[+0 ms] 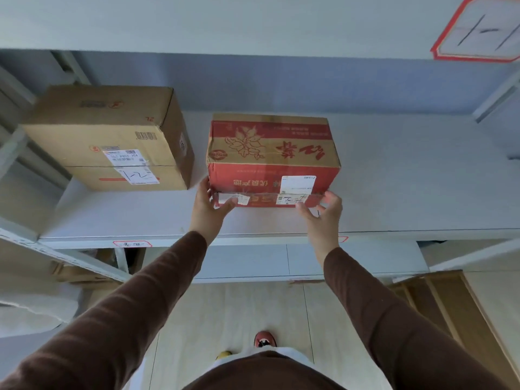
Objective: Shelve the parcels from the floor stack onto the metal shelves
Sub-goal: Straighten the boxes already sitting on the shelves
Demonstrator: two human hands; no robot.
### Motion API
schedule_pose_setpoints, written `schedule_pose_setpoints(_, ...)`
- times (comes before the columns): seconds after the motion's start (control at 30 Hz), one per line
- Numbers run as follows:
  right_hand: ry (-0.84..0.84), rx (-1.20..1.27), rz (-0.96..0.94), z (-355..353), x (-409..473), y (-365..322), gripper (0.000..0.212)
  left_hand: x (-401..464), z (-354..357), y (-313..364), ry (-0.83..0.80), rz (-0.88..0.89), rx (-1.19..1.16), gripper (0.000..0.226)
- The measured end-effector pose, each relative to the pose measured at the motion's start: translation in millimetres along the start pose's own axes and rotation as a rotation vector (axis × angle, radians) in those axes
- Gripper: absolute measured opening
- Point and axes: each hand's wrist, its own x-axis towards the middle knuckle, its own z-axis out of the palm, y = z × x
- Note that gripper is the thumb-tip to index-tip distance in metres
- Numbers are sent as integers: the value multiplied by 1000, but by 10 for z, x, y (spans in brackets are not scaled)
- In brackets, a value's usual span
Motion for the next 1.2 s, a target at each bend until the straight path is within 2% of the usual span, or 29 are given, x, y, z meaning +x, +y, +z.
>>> schedule_pose_setpoints(0.1, 15, 66, 21, -20, 199, 48, 68, 63, 68, 5, 59, -1, 37, 58)
schedule_pose_setpoints(0.27, -56, 46, 35, 49, 383, 76, 55, 179, 82, 41, 96, -26, 50, 55)
schedule_pose_setpoints(0.4, -75, 6, 16, 159, 636, 5, 54, 361, 101, 139, 147, -76, 29, 47)
schedule_pose_setpoints(0.77, -120, -25, 5, 279, 1062, 1, 56, 609, 191, 261, 198, -140, 77, 52)
schedule_pose_setpoints(0.83, -126, 19, 36, 298, 1064, 40, 69, 586, 192, 225, 198, -149, 74, 57)
schedule_pose_setpoints(0.9, -109, 144, 109, 315, 1014, 60, 94, 533, 194, 188, 211, -160, 91, 66)
schedule_pose_setpoints(0.97, -74, 191, 172, 357, 903, 79, 108, 447, 192, 156, 240, -183, 114, 73)
schedule_pose_setpoints(1.03, -29, 154, 204, 413, 701, 110, 103, 317, 169, 122, 272, -188, 138, 76)
schedule_pose_setpoints(1.1, -23, 106, 204, 473, 417, 120, 83, 149, 108, 78, 294, -178, 187, 77)
schedule_pose_setpoints(1.2, -230, -50, 90, 630, -7, 77, 56, -182, -71, 25, 321, -157, 298, 78)
